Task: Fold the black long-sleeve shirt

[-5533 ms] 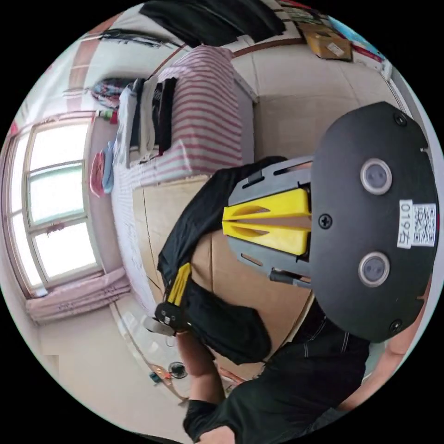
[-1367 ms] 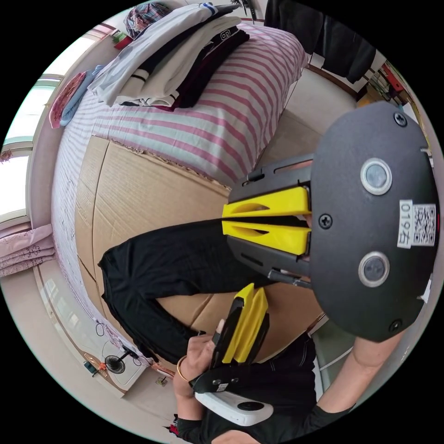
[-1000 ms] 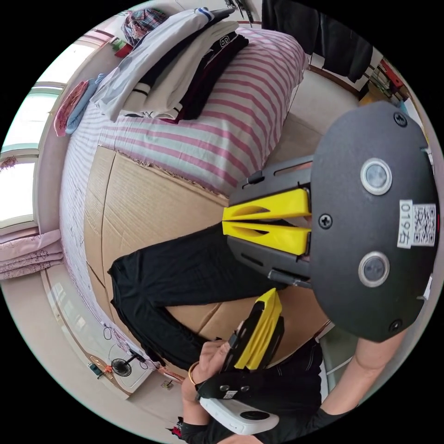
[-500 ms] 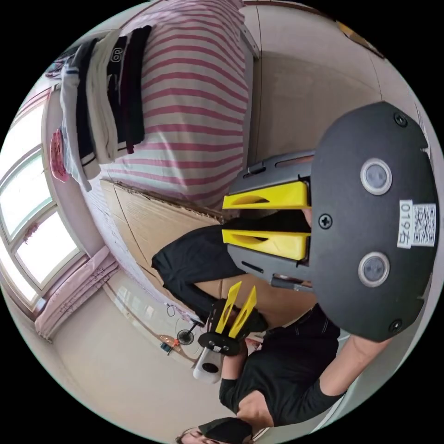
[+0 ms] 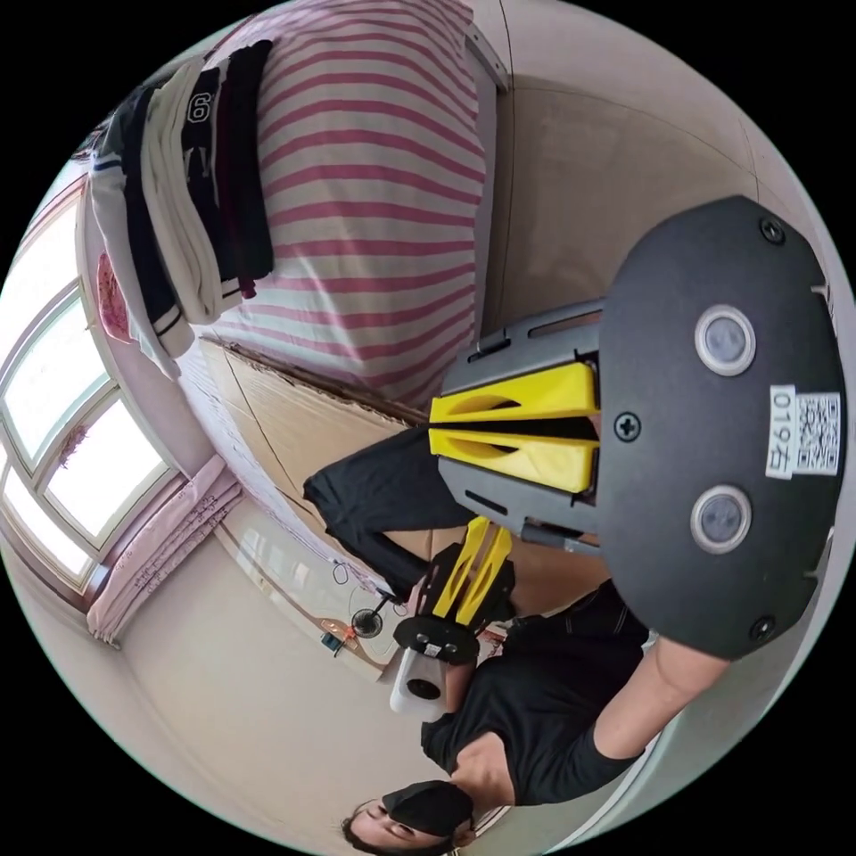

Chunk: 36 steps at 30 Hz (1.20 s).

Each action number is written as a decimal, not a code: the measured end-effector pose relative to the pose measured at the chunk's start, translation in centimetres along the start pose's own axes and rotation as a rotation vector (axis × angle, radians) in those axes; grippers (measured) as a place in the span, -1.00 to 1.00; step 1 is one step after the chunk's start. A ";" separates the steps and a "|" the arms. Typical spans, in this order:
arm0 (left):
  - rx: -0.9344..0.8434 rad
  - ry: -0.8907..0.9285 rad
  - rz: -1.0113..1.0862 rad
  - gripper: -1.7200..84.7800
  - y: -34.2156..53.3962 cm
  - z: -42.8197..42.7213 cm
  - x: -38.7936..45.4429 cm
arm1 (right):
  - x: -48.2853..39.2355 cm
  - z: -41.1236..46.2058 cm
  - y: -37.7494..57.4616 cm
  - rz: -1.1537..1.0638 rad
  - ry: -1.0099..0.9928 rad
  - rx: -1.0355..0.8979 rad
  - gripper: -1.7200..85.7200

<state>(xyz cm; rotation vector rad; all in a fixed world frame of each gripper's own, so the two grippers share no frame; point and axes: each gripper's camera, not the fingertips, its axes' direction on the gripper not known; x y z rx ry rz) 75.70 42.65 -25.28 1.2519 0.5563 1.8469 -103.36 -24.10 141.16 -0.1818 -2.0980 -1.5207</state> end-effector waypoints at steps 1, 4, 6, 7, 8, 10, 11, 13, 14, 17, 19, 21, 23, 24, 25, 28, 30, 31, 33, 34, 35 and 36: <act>-0.004 -0.007 0.000 -0.94 0.3 -0.1 0.0 | -0.3 0.1 0.0 0.005 0.017 -0.001 -0.96; -0.009 -0.025 -0.005 -0.93 1.3 -0.6 0.1 | -1.2 1.0 0.2 0.001 0.020 -0.031 -0.92; 0.000 -0.030 -0.023 -0.92 2.0 -1.1 0.0 | -1.3 1.4 0.5 0.043 0.032 -0.043 -0.86; 0.014 -0.032 -0.041 -0.91 2.7 -1.6 -0.1 | -1.4 1.3 0.9 0.063 0.044 -0.032 -0.83; 0.029 -0.039 -0.061 -0.91 3.4 -2.2 -0.2 | -1.8 0.8 1.4 0.091 0.071 0.004 -0.82; 0.074 -0.061 -0.088 -0.89 4.8 -3.8 -0.3 | -2.9 -0.3 2.4 0.126 0.119 0.085 -0.81; 0.115 -0.079 -0.111 -0.89 5.9 -5.2 -0.3 | -4.0 -1.0 3.1 0.158 0.174 0.145 -0.82; 0.182 -0.096 -0.138 -0.90 8.1 -7.7 -0.3 | -6.7 -1.7 4.1 0.201 0.287 0.225 -0.87; 0.233 -0.102 -0.143 -0.90 10.0 -9.5 -0.2 | -9.3 -1.6 4.5 0.173 0.347 0.256 -0.90; 0.301 -0.139 -0.187 -0.92 16.0 -13.4 0.0 | -17.2 0.5 5.0 0.092 0.502 0.330 -0.96; 0.310 -0.144 -0.232 -0.93 20.3 -15.5 0.0 | -22.2 3.1 5.0 -0.034 0.485 0.326 -0.96; 0.300 -0.135 -0.289 -0.93 24.9 -17.3 -0.1 | -26.0 6.2 4.8 -0.131 0.372 0.313 -0.96; 0.253 -0.119 -0.379 -0.93 30.7 -18.8 0.0 | -29.1 10.9 3.9 -0.197 0.174 0.211 -0.93; 0.235 -0.120 -0.400 -0.93 32.0 -19.1 0.1 | -29.6 12.2 3.6 -0.197 0.128 0.179 -0.92; 0.194 -0.129 -0.447 -0.93 34.5 -19.7 0.2 | -30.4 14.8 2.7 -0.196 0.060 0.091 -0.88; 0.142 -0.171 -0.539 -0.93 39.6 -21.0 0.3 | -31.2 19.6 0.9 -0.079 0.010 0.017 -0.79; 0.160 -0.180 -0.583 -0.93 42.0 -21.8 0.0 | -31.1 21.4 -0.4 0.008 -0.032 0.013 -0.82; 0.171 -0.174 -0.601 -0.93 43.3 -22.2 -0.3 | -31.0 22.2 -1.4 0.059 -0.031 0.028 -0.83; 0.172 -0.174 -0.614 -0.93 44.8 -22.8 -0.9 | -31.0 23.0 -3.2 0.110 -0.017 0.056 -0.84; 0.186 -0.186 -0.619 -0.92 45.7 -23.3 -1.3 | -30.9 23.6 -4.6 0.148 0.013 0.061 -0.85; 0.211 -0.198 -0.625 -0.92 46.7 -23.9 -1.7 | -31.1 24.3 -5.9 0.177 0.051 0.066 -0.86; 0.222 -0.203 -0.629 -0.92 47.2 -24.2 -2.0 | -31.3 24.7 -6.6 0.184 0.069 0.070 -0.86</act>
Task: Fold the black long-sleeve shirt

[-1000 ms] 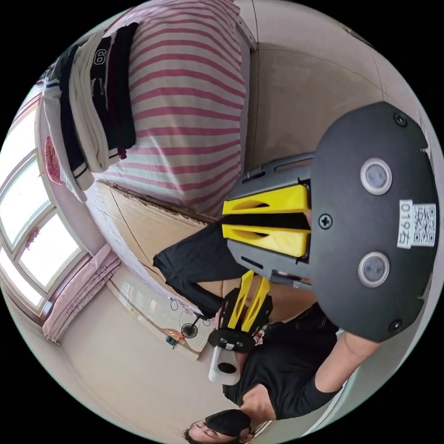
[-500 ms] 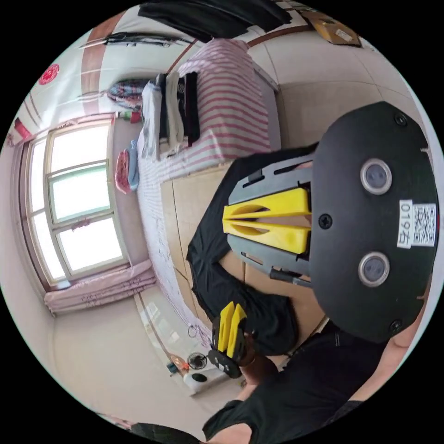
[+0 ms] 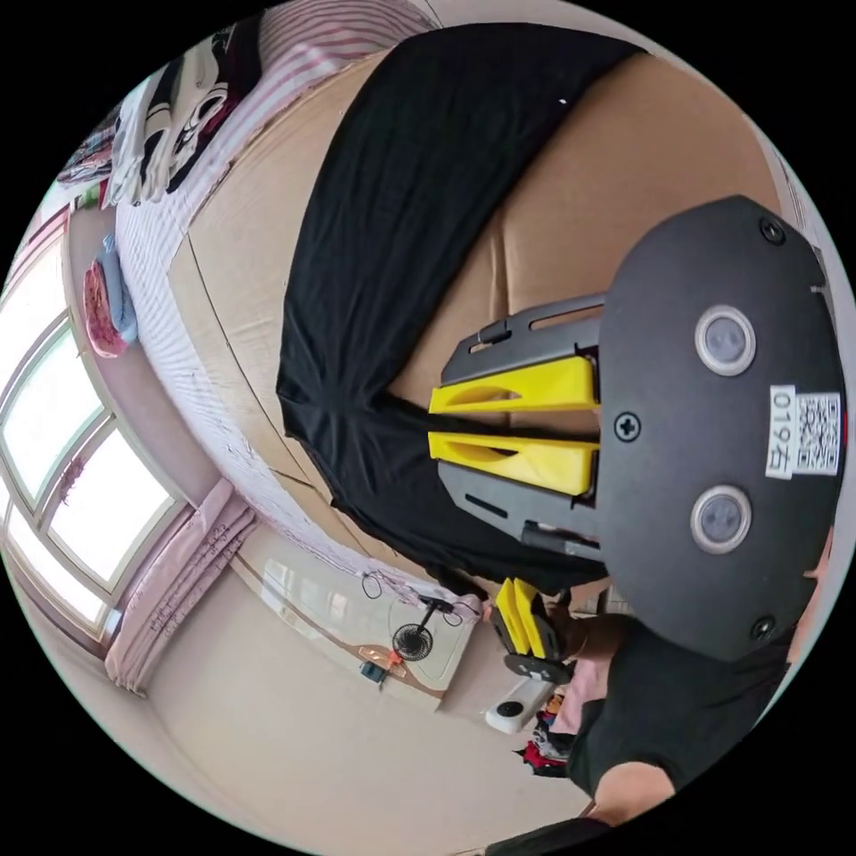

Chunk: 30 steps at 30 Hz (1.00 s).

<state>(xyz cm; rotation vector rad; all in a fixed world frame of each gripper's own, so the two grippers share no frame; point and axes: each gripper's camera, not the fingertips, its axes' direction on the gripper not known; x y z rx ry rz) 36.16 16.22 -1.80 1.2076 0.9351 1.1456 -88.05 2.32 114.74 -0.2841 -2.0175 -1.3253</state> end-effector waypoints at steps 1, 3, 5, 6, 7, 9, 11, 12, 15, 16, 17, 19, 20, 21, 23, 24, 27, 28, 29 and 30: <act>0.017 -0.007 -0.012 -0.92 0.4 -0.4 -1.1 | -0.7 1.0 -1.1 0.012 0.029 -0.001 -0.86; 0.031 -0.026 -0.043 -0.91 0.9 -0.8 -2.7 | -1.8 3.0 -2.7 0.014 0.057 -0.038 -0.86; 0.049 -0.042 -0.086 -0.89 1.2 -0.5 -5.0 | -3.0 5.7 -4.3 0.034 0.117 -0.092 -0.83; 0.052 -0.047 -0.088 -0.89 1.1 -0.4 -5.6 | -3.2 6.3 -4.5 0.041 0.131 -0.104 -0.83; 0.059 -0.056 -0.082 -0.88 0.7 0.0 -6.8 | -3.7 7.2 -4.9 0.047 0.133 -0.101 -0.82; 0.062 -0.070 -0.070 -0.85 -0.1 0.9 -8.7 | -4.3 8.0 -5.4 0.071 0.124 -0.083 -0.83; 0.036 -0.049 -0.053 -0.83 -1.6 2.5 -11.5 | -5.4 8.8 -6.1 0.081 0.160 -0.066 -0.84; 0.030 -0.044 -0.055 -0.83 -1.9 3.0 -12.2 | -5.7 9.0 -6.3 0.079 0.172 -0.065 -0.84; -0.053 -0.028 -0.052 -0.84 -2.9 5.7 -15.5 | -7.3 9.8 -7.1 0.069 0.216 -0.053 -0.83; -0.084 -0.007 -0.061 -0.84 -3.0 6.7 -16.7 | -7.8 10.0 -7.3 0.070 0.234 -0.041 -0.83; -0.107 0.023 -0.073 -0.85 -2.9 7.5 -17.8 | -8.3 10.3 -7.5 0.067 0.243 -0.039 -0.84; -0.141 0.062 -0.090 -0.86 -2.5 8.4 -19.1 | -8.9 10.8 -7.7 0.058 0.280 -0.037 -0.92; -0.159 0.070 -0.094 -0.87 -2.1 8.8 -19.9 | -9.3 11.0 -7.7 0.051 0.297 -0.033 -0.93; -0.168 0.075 -0.092 -0.87 -2.0 8.9 -20.1 | -9.5 11.0 -7.8 0.054 0.308 -0.029 -0.94; -0.180 0.073 -0.070 -0.87 -1.3 8.8 -21.0 | -10.1 11.0 -8.0 0.049 0.328 -0.015 -0.96; -0.180 0.071 -0.064 -0.87 -1.2 8.7 -21.2 | -10.2 11.2 -8.1 0.045 0.328 -0.021 -0.96; -0.176 0.070 -0.057 -0.87 -0.4 7.6 -22.4 | -11.4 12.0 -8.5 0.007 0.352 -0.029 -0.96; -0.163 0.075 -0.058 -0.86 0.0 6.9 -22.9 | -11.8 12.2 -8.6 0.004 0.356 -0.032 -0.97; -0.157 0.091 -0.055 -0.86 0.5 6.0 -23.5 | -12.1 12.4 -8.7 0.005 0.350 -0.037 -0.97; -0.158 0.093 -0.053 -0.86 0.8 5.5 -23.8 | -12.1 12.4 -8.7 0.005 0.349 -0.037 -0.97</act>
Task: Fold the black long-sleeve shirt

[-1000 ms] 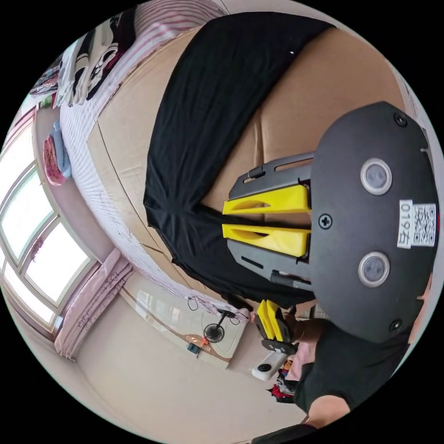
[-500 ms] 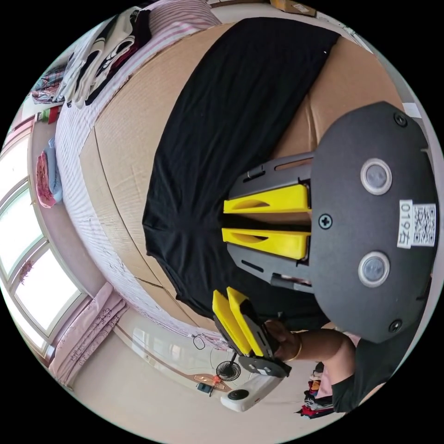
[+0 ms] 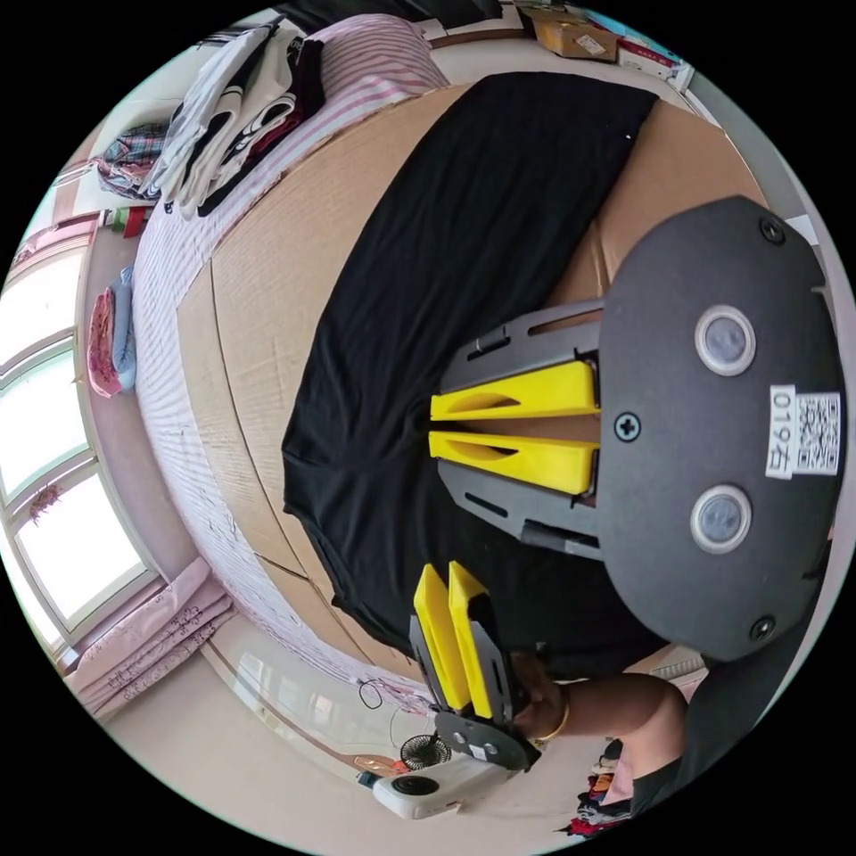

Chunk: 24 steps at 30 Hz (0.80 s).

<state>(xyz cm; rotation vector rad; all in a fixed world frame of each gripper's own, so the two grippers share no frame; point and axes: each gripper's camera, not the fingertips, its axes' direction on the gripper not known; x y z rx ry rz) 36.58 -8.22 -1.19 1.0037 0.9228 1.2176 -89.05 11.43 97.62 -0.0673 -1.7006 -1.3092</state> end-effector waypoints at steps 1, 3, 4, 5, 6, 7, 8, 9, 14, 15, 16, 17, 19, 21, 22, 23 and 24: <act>-0.008 -0.016 -0.008 -0.86 0.9 -1.0 -0.6 | -0.1 0.0 -0.1 0.002 -0.002 -0.001 -0.97; -0.007 -0.053 -0.046 -0.86 3.0 -2.8 -2.1 | -0.3 0.0 -0.2 0.004 -0.013 -0.001 -0.97; 0.012 -0.073 -0.100 -0.86 4.9 -4.3 -3.4 | -0.5 0.1 -0.3 0.001 -0.020 -0.003 -0.97; 0.033 -0.095 -0.184 -0.86 7.1 -5.9 -5.2 | -0.6 0.2 -0.3 0.000 -0.022 -0.001 -0.97; 0.041 -0.107 -0.238 -0.87 8.3 -6.8 -6.2 | -0.7 0.2 -0.4 0.000 -0.024 0.000 -0.97; 0.054 -0.130 -0.364 -0.88 11.1 -8.4 -8.4 | -0.9 0.2 -0.4 0.000 -0.026 0.002 -0.97; 0.059 -0.158 -0.507 -0.90 14.1 -10.1 -10.7 | -1.0 0.3 -0.4 -0.001 -0.027 0.005 -0.97; 0.062 -0.171 -0.579 -0.90 15.7 -10.8 -11.7 | -1.1 0.3 -0.4 -0.001 -0.028 0.007 -0.97; 0.172 -0.150 -0.967 -0.91 27.7 -15.6 -17.6 | -1.3 0.4 -0.6 0.016 -0.048 0.018 -0.97; 0.168 -0.142 -0.983 -0.91 28.4 -15.7 -18.0 | -1.4 0.4 -0.6 0.016 -0.048 0.018 -0.97; 0.159 -0.112 -0.996 -0.91 29.3 -15.6 -18.8 | -1.5 0.5 -0.6 0.016 -0.046 0.018 -0.97; 0.154 -0.078 -1.005 -0.91 29.9 -15.3 -19.6 | -1.6 0.5 -0.7 0.016 -0.042 0.017 -0.97; 0.148 -0.056 -1.019 -0.89 30.3 -14.7 -20.6 | -1.8 0.4 -0.8 0.015 -0.035 0.014 -0.97; 0.129 -0.050 -1.055 -0.86 30.7 -14.0 -21.7 | -2.0 0.4 -0.9 0.014 -0.028 0.012 -0.97; 0.132 -0.035 -1.076 -0.85 31.1 -13.7 -22.4 | -2.1 0.4 -0.9 0.010 -0.021 0.011 -0.97; 0.152 -0.023 -1.088 -0.84 31.4 -13.6 -22.9 | -2.3 0.4 -0.8 0.003 -0.013 0.011 -0.97; 0.160 -0.021 -1.100 -0.84 31.7 -13.6 -23.2 | -2.3 0.4 -0.8 0.002 -0.011 0.011 -0.97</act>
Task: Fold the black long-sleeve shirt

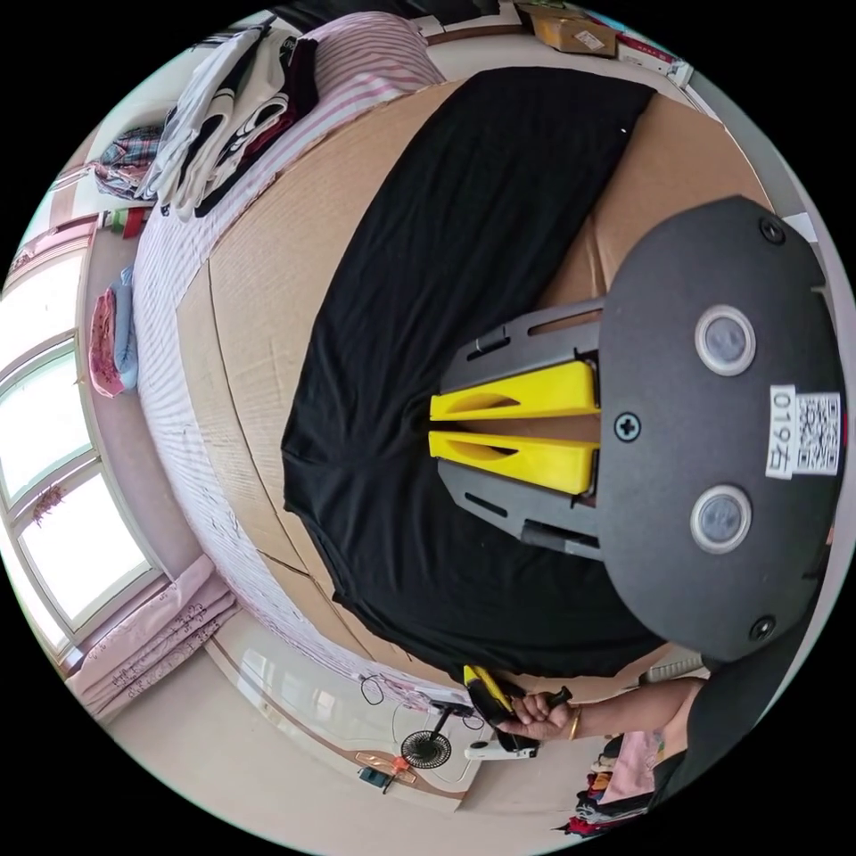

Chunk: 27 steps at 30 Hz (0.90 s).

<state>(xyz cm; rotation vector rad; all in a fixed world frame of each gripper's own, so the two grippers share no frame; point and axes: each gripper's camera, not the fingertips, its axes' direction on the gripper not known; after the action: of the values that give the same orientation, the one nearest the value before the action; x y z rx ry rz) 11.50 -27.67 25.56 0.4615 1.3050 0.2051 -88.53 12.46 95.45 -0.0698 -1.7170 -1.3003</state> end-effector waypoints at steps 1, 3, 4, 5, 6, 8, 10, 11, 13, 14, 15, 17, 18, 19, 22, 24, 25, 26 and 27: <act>0.011 0.011 -0.028 -0.84 -0.3 0.0 -0.7 | 0.1 0.0 0.0 0.000 -0.001 0.001 -0.97; 0.037 0.026 -0.075 -0.85 -0.6 -0.1 -1.8 | 0.3 -0.1 0.0 0.006 -0.011 0.002 -0.97; 0.055 0.025 -0.103 -0.85 -0.7 -0.1 -2.6 | 0.5 -0.1 -0.1 0.010 -0.020 0.003 -0.97; 0.071 0.030 -0.108 -0.86 -0.8 -0.2 -3.3 | 0.7 -0.2 -0.1 0.012 -0.028 0.002 -0.97; 0.080 0.038 -0.098 -0.86 -0.8 -0.3 -3.5 | 0.8 -0.2 -0.1 0.013 -0.031 0.002 -0.97; 0.115 0.043 -0.081 -0.86 -1.0 -0.8 -4.2 | 1.1 -0.3 -0.1 0.009 -0.036 0.000 -0.97; 0.138 0.023 -0.040 -0.86 -1.4 -1.5 -4.4 | 1.2 -0.4 -0.2 0.000 -0.028 -0.002 -0.97; 0.156 -0.021 -0.007 -0.87 -1.9 -2.1 -4.4 | 1.3 -0.4 -0.2 -0.003 -0.024 -0.004 -0.97; 0.181 -0.099 0.050 -0.87 -2.6 -2.7 -4.3 | 1.5 -0.5 -0.2 -0.005 -0.022 -0.006 -0.97; 0.184 -0.123 0.074 -0.87 -3.1 -2.9 -4.5 | 1.7 -0.6 -0.2 -0.006 -0.021 -0.007 -0.97; 0.177 -0.127 0.088 -0.87 -3.4 -2.9 -4.5 | 1.8 -0.6 -0.2 -0.007 -0.021 -0.007 -0.97; 0.130 -0.190 0.152 -0.87 -3.8 -2.6 -4.2 | 2.3 -0.8 -0.1 -0.006 -0.031 -0.005 -0.97; 0.124 -0.214 0.168 -0.87 -3.8 -2.5 -4.1 | 2.5 -0.9 -0.1 -0.005 -0.034 -0.005 -0.97; 0.107 -0.245 0.201 -0.87 -3.5 -2.3 -3.9 | 2.7 -1.0 -0.1 -0.005 -0.038 -0.006 -0.97; 0.087 -0.276 0.207 -0.88 -2.7 -2.1 -4.2 | 3.4 -1.2 -0.2 -0.009 -0.047 -0.018 -0.96; 0.081 -0.246 0.199 -0.88 -2.3 -2.5 -4.9 | 4.2 -1.4 -0.3 -0.005 -0.073 -0.028 -0.94; 0.069 -0.220 0.190 -0.88 -2.2 -2.7 -5.4 | 4.8 -1.5 -0.3 -0.008 -0.101 -0.038 -0.92; 0.054 -0.196 0.186 -0.88 -2.1 -3.0 -6.0 | 5.3 -1.7 -0.2 -0.016 -0.129 -0.046 -0.89; 0.045 -0.184 0.187 -0.89 -2.1 -3.2 -6.2 | 5.6 -1.8 -0.2 -0.018 -0.141 -0.050 -0.88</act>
<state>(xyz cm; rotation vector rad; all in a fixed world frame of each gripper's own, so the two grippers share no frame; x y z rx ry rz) 6.61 -31.34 29.47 0.6274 1.0881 0.2831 -90.56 8.35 99.20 -0.1789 -1.8070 -1.3790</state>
